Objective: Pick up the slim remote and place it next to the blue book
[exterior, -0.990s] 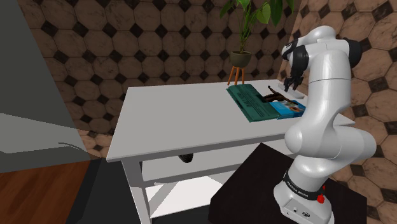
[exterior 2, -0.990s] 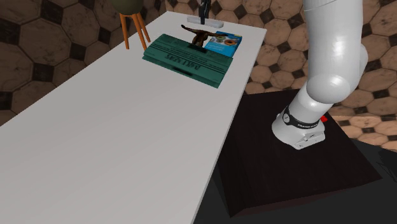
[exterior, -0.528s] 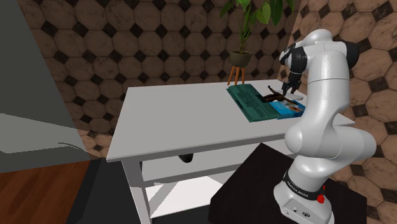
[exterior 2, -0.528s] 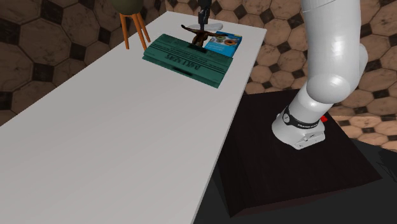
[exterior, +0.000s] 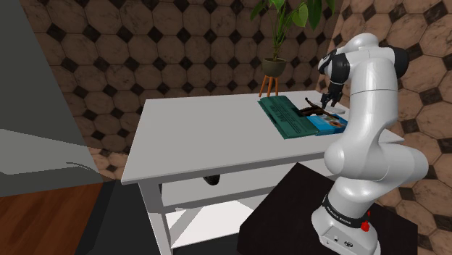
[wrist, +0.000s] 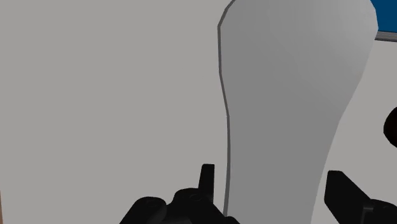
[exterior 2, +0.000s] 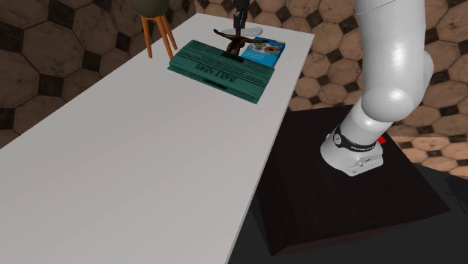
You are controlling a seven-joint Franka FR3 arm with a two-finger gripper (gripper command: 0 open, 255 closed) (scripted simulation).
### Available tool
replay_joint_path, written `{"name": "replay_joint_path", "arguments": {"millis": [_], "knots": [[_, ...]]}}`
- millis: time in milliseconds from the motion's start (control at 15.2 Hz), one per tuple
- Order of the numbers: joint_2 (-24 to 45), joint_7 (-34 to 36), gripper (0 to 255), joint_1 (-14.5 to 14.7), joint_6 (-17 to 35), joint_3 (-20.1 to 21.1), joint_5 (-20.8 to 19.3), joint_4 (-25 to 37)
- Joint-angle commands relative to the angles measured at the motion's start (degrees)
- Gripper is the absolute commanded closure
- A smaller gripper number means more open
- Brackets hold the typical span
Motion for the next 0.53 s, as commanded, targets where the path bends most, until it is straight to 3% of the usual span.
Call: {"name": "replay_joint_path", "arguments": {"millis": [0, 330, 462], "knots": [[0.4, 0.0, 0, -0.1, 0.0, 0.0, 0.0, 0.0], [0.3, 0.0, 0, 0.0, 0.1, 0.0, -0.1, -0.2], [-0.8, 0.4, 0, -0.1, -3.1, -0.4, -0.6, 1.9]]}}
